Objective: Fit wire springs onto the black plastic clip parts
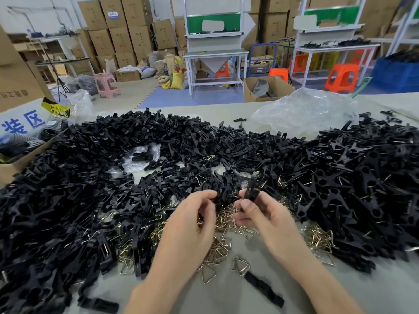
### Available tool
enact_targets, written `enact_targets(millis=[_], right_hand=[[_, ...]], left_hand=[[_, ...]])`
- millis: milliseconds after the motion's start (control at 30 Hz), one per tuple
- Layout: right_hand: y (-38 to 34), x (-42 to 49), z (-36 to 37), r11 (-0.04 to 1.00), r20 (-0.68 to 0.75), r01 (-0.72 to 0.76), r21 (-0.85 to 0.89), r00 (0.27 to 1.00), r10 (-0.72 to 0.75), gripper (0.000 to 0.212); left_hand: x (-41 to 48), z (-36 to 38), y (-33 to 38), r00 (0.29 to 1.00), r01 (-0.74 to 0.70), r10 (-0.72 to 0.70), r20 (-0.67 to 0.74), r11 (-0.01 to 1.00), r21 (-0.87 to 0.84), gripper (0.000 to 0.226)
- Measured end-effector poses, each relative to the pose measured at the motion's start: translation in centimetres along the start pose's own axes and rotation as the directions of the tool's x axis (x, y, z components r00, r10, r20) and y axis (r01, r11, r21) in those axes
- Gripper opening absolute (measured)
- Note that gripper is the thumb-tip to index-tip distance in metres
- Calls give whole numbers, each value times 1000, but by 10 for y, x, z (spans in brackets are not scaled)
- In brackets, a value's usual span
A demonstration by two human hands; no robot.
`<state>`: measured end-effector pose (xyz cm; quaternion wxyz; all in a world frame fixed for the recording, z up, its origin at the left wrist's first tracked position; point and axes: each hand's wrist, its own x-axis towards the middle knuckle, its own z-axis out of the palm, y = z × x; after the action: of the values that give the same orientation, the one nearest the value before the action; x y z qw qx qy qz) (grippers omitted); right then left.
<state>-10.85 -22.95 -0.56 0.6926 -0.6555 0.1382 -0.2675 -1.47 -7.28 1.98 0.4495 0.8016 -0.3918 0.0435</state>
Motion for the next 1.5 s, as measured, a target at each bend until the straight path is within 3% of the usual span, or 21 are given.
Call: enact_targets(millis=[67, 133, 200, 267, 467, 567, 600, 867, 967, 1133, 1233, 1400, 1500], right_hand=[[3, 2, -5, 1000, -35, -5, -16, 999, 4, 34], [6, 3, -6, 999, -58, -22, -28, 998, 20, 33], [9, 5, -6, 998, -67, -40, -45, 997, 37, 31], [11, 6, -6, 997, -73, -44, -58, 997, 39, 24], [11, 4, -7, 992, -66, -42, -120, 997, 35, 20], [9, 4, -5, 992, -63, -39, -119, 998, 32, 21], [9, 4, -5, 992, -61, -39, -120, 998, 32, 20], [6, 4, -3, 990, -55, -16, -141, 998, 8, 17], [6, 3, -3, 988, -51, -14, -154, 999, 6, 16], [6, 3, -3, 988, -48, -14, -151, 999, 7, 16], [6, 3, -3, 989, -43, -7, -148, 999, 0, 17], [5, 2, -3, 988, -6, 16, -153, 1000, -17, 17], [4, 0, -3, 987, 20, 21, -162, 1000, -18, 27]], left_hand=[[-1, -8, -7, 973, -132, 73, 219, 955, 267, 39], [-1, -8, -13, 927, -218, 43, 372, 870, 442, 57], [-1, -5, -12, 924, -221, 12, 382, 832, 509, 52], [-1, -3, -9, 942, -236, 62, 329, 819, 523, 28], [-2, 2, -11, 961, -240, 125, 246, 818, 523, 17], [-2, -1, -18, 940, -195, -4, 342, 815, 546, 61], [-3, -1, -20, 936, -203, -5, 351, 807, 554, 65], [-2, -1, -15, 964, -196, 77, 254, 854, 482, 16], [-1, -1, -15, 978, -155, 77, 193, 889, 431, 11], [1, -2, -11, 999, 24, -28, 31, 994, 109, 10], [2, -1, -10, 997, 81, -81, 9, 996, -46, 11], [3, 2, -10, 999, 30, -29, -25, 999, 34, 12], [3, 2, -12, 999, -54, 55, 1, 985, 164, 19]])
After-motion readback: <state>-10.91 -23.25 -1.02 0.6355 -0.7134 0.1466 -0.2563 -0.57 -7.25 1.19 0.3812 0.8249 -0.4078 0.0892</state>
